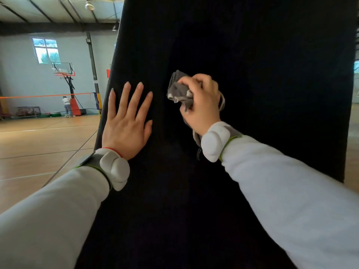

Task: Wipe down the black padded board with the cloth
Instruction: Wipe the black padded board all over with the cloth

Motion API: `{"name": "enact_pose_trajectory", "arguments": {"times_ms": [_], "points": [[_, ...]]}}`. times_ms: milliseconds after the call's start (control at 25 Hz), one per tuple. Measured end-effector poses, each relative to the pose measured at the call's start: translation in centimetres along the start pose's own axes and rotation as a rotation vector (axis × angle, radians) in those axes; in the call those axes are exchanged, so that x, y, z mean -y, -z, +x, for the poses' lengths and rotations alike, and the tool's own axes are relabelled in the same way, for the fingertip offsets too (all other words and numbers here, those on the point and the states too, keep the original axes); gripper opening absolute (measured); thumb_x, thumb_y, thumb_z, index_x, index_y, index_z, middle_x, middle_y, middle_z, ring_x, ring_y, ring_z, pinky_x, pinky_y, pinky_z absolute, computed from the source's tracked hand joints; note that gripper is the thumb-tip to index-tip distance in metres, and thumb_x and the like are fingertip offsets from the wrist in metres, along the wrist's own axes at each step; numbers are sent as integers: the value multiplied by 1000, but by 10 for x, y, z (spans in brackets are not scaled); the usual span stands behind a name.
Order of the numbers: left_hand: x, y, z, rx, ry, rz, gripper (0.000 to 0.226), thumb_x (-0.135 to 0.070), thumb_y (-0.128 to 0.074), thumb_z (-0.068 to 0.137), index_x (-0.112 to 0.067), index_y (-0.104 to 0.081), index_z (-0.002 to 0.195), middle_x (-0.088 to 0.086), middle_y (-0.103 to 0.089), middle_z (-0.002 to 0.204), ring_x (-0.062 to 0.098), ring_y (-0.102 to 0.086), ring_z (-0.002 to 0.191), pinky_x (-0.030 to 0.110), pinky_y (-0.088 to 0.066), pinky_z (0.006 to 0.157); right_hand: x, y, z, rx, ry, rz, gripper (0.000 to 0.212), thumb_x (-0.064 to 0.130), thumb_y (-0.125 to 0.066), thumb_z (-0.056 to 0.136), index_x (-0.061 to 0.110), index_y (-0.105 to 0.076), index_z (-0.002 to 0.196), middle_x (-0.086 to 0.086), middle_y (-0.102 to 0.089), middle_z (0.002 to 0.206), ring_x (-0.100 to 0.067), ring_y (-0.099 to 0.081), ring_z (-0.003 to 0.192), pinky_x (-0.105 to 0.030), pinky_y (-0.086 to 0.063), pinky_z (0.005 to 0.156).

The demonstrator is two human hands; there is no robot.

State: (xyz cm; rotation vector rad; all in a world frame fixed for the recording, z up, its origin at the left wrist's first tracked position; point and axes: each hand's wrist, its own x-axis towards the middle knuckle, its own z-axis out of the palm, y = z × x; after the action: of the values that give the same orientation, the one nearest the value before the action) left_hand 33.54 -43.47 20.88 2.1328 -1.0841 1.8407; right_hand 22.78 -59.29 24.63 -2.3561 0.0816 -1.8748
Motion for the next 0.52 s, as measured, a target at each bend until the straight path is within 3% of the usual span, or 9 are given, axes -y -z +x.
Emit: {"name": "enact_pose_trajectory", "arguments": {"times_ms": [160,400,440,520], "points": [[-2,2,2,5,-5,-23,60,-34,-34,91,-11,-25,146,16,-19,154,37,-11,142,52,-2,114,-11,-8,-40,128,213,24,50,10,-69,62,23,-62,109,-4,-50,110,-20,-40,102,-34,-30,90],[-2,2,-17,43,15,-34,60,-35,-32,91,-11,-24,146,16,-18,154,36,-9,142,52,1,113,-27,-1,-90,459,356,49,41,7,-74,63,21,-68,102,-6,-55,107,-20,-39,104,-43,-37,88],[-2,1,-18,53,15,-24,61,-35,-31,91,-11,-23,146,16,-18,154,36,-9,142,52,2,113,-27,5,-83,462,367,67,37,5,-70,64,18,-68,99,-7,-57,104,-23,-43,102,-47,-41,85],[-1,1,-18,65,18,-13,61,-36,-30,91,-11,-23,146,16,-18,154,37,-9,141,51,3,113,-16,18,-51,291,270,114,38,3,-58,63,11,-66,99,-10,-59,100,-31,-51,93,-49,-45,78]]}}
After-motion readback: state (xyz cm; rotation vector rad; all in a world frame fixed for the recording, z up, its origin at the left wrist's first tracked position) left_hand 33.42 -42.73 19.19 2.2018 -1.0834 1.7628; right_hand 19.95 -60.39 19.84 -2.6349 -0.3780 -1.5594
